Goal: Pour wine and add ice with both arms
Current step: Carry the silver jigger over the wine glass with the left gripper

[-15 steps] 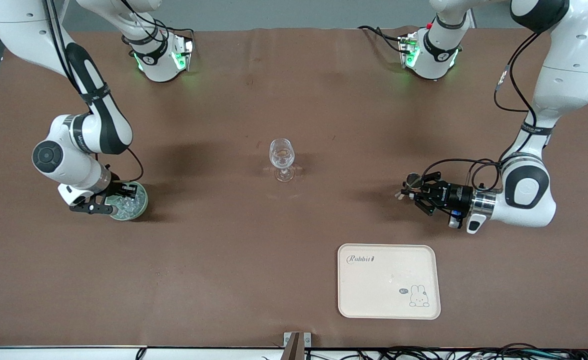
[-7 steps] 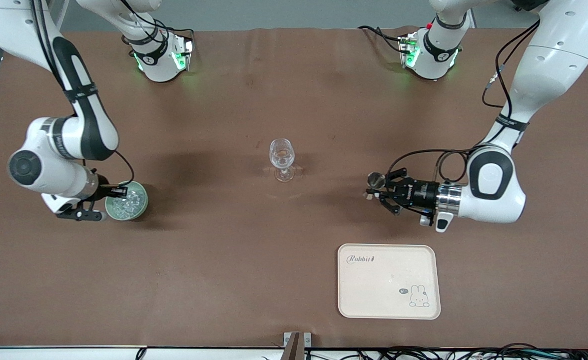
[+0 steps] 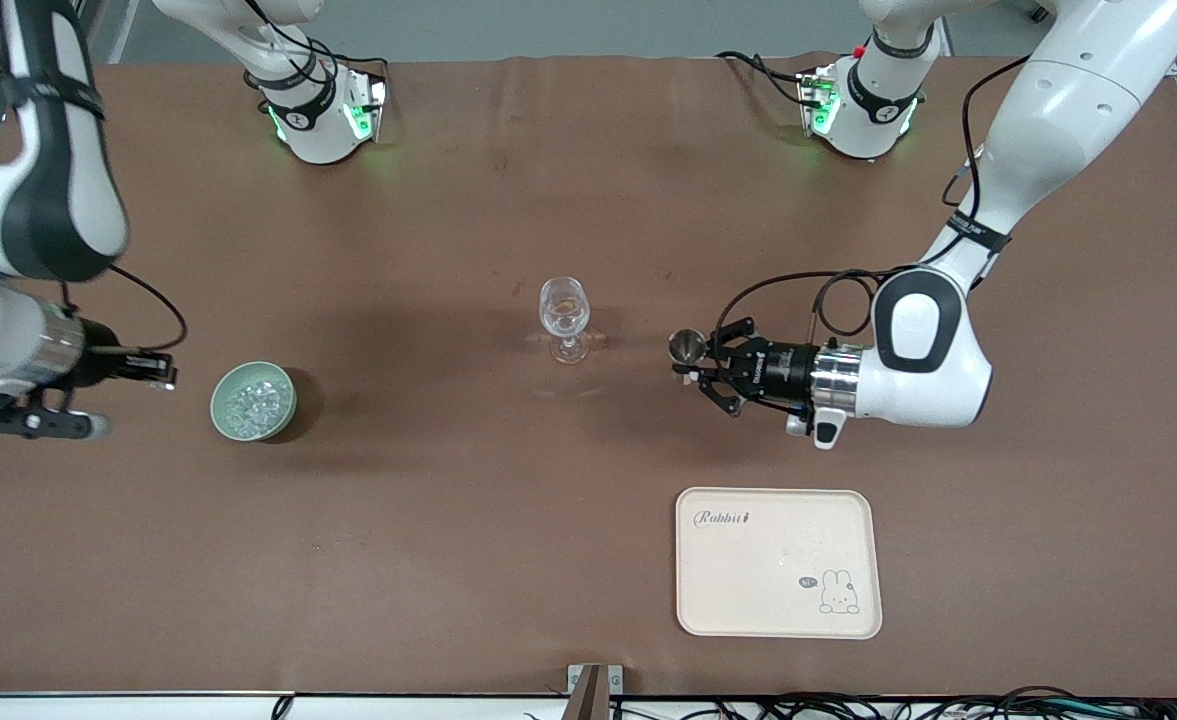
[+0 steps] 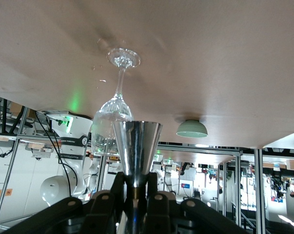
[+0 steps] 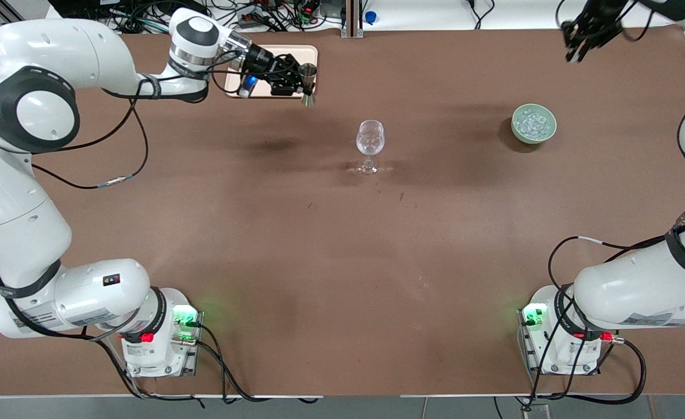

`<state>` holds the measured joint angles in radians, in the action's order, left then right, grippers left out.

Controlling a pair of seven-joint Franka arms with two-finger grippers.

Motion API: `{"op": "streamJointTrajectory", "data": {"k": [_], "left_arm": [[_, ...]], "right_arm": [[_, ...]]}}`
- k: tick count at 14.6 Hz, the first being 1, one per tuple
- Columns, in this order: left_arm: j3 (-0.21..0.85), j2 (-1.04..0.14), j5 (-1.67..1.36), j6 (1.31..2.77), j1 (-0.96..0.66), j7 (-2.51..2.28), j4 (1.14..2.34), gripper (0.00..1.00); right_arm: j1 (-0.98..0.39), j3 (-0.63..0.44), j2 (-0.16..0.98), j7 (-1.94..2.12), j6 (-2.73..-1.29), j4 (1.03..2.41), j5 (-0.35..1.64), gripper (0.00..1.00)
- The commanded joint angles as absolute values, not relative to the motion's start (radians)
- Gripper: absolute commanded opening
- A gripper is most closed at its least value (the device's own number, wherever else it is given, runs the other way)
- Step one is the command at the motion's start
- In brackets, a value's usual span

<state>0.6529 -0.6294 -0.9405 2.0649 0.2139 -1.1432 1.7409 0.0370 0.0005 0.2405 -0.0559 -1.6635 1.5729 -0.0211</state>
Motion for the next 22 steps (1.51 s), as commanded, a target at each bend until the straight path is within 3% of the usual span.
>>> {"op": "streamJointTrajectory", "data": {"k": [1, 6, 11, 22], "left_arm": [[0.650, -0.552, -0.953, 2.126, 0.155, -1.231, 1.781, 0.01], [0.650, -0.493, -0.945, 2.197, 0.074, -1.324, 1.830, 0.01], [0.646, -0.460, -0.918, 2.269, 0.002, -1.422, 1.867, 0.01], [0.650, -0.460, -0.617, 2.270, -0.067, -1.738, 1.827, 0.01]], "right_arm": [[0.041, 0.003, 0.197, -0.044, -1.516, 1.467, -0.021, 0.00], [0.040, 0.003, 0.055, -0.045, -1.459, 1.463, -0.021, 0.00], [0.044, 0.002, 0.035, -0.026, -1.418, 1.448, -0.021, 0.00], [0.040, 0.005, 0.034, -0.023, -1.417, 1.448, -0.020, 0.01]]}}
